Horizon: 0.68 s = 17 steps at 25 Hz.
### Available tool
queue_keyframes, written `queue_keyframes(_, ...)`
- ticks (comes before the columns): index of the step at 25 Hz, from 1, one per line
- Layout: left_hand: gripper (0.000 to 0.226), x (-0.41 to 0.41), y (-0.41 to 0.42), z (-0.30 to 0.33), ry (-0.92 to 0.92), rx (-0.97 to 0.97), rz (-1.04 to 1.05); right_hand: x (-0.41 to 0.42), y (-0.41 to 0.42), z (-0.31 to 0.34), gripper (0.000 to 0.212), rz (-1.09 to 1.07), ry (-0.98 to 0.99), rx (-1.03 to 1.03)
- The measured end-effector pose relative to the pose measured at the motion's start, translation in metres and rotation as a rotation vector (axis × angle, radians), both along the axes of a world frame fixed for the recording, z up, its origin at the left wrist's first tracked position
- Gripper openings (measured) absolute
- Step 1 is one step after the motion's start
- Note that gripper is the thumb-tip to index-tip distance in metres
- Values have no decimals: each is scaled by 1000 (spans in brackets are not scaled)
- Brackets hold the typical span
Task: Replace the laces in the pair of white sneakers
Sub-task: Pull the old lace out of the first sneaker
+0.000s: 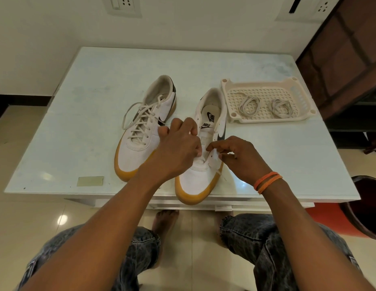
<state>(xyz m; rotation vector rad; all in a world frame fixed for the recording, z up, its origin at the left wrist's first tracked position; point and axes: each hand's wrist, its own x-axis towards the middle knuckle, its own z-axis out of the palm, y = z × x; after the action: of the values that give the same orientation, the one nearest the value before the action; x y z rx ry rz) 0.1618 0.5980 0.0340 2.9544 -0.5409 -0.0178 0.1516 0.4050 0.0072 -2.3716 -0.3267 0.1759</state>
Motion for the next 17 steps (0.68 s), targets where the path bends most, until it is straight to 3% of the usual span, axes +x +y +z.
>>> queue_keyframes(5, 15, 12, 28, 9, -116, 9, 185, -1, -1, 0, 33, 9, 15, 50)
queue_keyframes(13, 16, 5, 10, 6, -103, -25, 183, -3, -4, 13, 48, 102, 126, -1)
queue_keyframes(17, 15, 5, 11, 1, -59, -73, 169, -3, 0, 13, 45, 86, 124, -34)
